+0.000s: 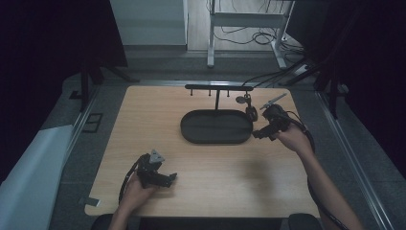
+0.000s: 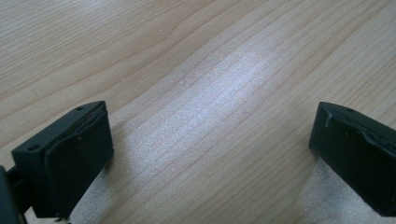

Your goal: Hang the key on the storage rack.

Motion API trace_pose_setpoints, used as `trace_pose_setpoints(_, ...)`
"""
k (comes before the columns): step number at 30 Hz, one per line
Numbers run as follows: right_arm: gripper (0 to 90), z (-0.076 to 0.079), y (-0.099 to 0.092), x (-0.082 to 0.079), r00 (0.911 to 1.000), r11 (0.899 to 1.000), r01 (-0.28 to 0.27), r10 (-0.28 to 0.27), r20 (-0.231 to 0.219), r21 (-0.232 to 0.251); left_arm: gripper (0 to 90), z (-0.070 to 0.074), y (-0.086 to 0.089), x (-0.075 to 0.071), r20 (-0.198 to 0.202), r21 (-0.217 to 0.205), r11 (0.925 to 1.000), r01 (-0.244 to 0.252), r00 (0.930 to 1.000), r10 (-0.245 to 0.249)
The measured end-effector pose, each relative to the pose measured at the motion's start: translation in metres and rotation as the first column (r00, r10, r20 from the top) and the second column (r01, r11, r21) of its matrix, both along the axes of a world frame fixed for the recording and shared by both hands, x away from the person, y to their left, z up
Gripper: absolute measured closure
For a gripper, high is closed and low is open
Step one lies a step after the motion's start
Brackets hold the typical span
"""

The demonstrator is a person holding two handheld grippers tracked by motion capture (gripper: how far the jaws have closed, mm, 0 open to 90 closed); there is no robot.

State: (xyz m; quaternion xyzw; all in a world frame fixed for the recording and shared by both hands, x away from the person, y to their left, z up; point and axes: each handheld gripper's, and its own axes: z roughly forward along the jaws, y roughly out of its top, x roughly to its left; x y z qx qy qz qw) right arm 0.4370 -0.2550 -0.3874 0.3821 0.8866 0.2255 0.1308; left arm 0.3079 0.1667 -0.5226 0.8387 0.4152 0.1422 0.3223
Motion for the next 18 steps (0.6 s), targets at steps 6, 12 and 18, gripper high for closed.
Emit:
trace_pose_setpoints(6, 7.5, -0.003, -0.005, -0.012, 1.0000, 1.000, -0.004, 0.003, 0.009, 0.004, 0.0, 0.000, 0.000, 0.000, 0.001, -0.003, 1.0000, -0.001, 1.0000, 0.001)
trace_pose_setpoints(12, 6.8, -0.007, -0.014, -0.024, 1.0000, 1.000, -0.004, 0.003, -0.004, -0.007, 0.0, 0.000, 0.000, 0.000, 0.000, -0.005, 1.0000, -0.003, 1.0000, 0.003)
trace_pose_setpoints(18, 4.3, -0.011, -0.026, -0.040, 1.0000, 1.000, 0.003, -0.003, -0.004, 0.002, 0.0, 0.000, 0.000, 0.000, 0.000, -0.005, 1.0000, -0.004, 1.0000, 0.004)
